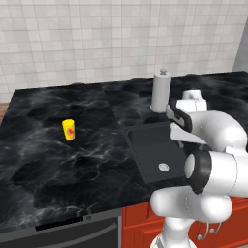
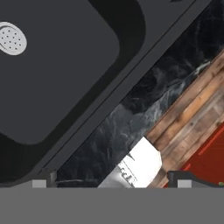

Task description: Move any existing items from the left basin to the right basin for drying. Then move the cup from the counter to the left basin of the sink for washing.

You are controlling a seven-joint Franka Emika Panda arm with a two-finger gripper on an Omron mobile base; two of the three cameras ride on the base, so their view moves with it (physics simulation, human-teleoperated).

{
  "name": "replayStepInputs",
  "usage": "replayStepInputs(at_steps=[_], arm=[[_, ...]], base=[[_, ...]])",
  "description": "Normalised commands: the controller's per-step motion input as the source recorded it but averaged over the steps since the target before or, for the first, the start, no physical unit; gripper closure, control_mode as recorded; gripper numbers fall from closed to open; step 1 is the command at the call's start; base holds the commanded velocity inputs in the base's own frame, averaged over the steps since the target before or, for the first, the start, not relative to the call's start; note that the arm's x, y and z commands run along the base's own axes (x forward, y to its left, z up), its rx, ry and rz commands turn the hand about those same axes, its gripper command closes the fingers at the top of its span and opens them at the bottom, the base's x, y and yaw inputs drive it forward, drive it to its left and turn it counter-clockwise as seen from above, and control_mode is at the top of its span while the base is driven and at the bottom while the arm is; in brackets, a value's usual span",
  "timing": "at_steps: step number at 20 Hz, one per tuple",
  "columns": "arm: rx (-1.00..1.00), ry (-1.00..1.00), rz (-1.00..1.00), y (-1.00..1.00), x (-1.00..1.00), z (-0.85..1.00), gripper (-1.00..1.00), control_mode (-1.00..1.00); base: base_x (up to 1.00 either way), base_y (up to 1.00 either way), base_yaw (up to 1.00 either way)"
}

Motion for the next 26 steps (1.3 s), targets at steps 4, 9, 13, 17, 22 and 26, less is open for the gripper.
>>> replayStepInputs(at_steps=[4,9,13,17,22,26], arm=[[0.00,0.06,0.10,0.47,0.06,0.11,-1.00,-1.00],[0.00,0.05,0.11,0.42,0.08,0.02,-1.00,-1.00],[0.00,0.01,0.03,0.01,0.00,0.00,-1.00,-1.00],[0.00,0.00,0.00,0.03,0.04,0.00,-1.00,-1.00],[0.00,0.00,0.00,0.25,0.23,0.01,-1.00,-1.00],[0.00,-0.01,0.00,0.32,0.33,0.00,-1.00,-1.00]], base=[[0.00,0.00,0.00],[0.00,0.00,0.00],[0.00,0.00,0.00],[0.00,0.00,0.00],[0.00,0.00,0.00],[0.00,0.00,0.00]])
